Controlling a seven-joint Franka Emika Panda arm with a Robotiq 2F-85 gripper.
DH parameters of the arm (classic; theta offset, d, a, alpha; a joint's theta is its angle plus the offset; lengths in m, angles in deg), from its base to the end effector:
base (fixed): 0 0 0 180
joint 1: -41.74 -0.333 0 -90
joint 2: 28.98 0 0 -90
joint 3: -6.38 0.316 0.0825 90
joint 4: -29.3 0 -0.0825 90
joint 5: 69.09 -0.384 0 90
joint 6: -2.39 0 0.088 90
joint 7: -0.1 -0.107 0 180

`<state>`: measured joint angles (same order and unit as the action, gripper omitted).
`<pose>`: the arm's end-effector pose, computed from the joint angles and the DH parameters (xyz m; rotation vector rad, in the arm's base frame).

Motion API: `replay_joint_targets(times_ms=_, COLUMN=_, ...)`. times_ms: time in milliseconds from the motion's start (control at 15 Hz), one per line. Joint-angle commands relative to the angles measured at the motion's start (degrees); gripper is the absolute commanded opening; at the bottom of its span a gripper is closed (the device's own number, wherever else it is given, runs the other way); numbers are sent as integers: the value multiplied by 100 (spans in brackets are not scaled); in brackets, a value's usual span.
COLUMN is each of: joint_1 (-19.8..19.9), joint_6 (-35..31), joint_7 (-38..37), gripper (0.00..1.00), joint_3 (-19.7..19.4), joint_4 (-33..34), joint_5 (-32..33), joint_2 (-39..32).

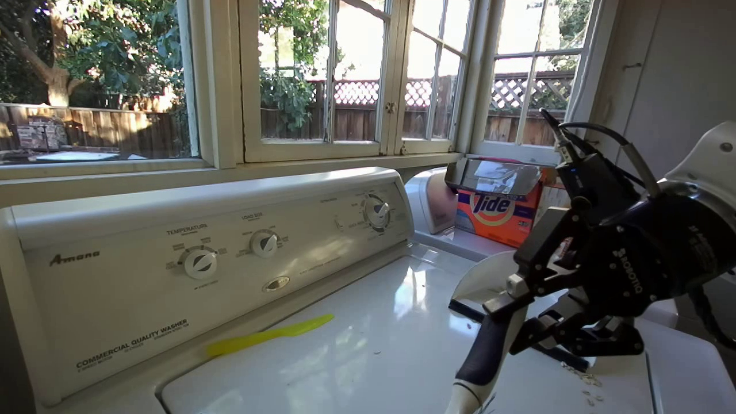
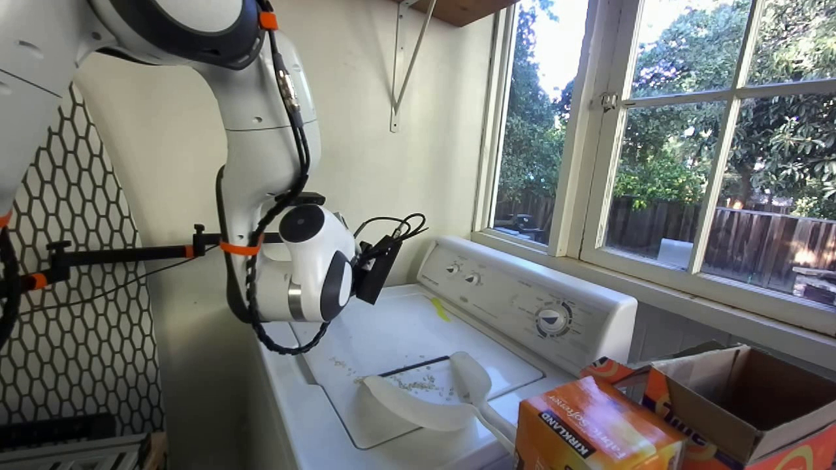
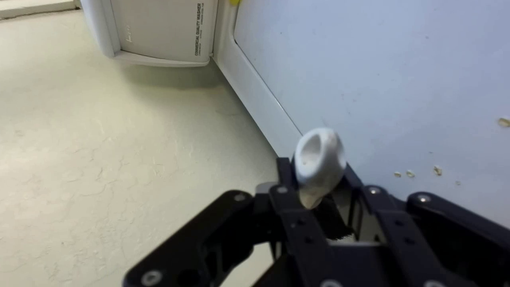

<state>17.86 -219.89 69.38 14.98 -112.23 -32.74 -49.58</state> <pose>0.3766 0.3339 0.2807 0.8831 2.4589 1.4651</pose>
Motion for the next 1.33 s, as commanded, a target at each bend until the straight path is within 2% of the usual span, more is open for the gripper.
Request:
replay_joint_targets(times_ms=0, joint_1=219, joint_6=92, joint_7=193, gripper=7, joint_3=125, joint_4=-151, joint_5=286, joint_2=84)
replay_joint_targets(times_ms=533, joint_1=225, joint_6=475, joint_7=726, gripper=7, joint_3=-54, joint_4=-558, joint_5=-379, joint_2=476)
replay_joint_targets(times_ms=600, joint_1=73, joint_6=502, joint_7=792, gripper=7, joint_3=-220, joint_4=-639, joint_5=-543, joint_2=558)
replay_joint_targets(times_ms=1267, joint_1=-552, joint_6=947, joint_7=2191, gripper=7, joint_3=-695, joint_4=-1626, joint_5=-2882, joint_2=1508)
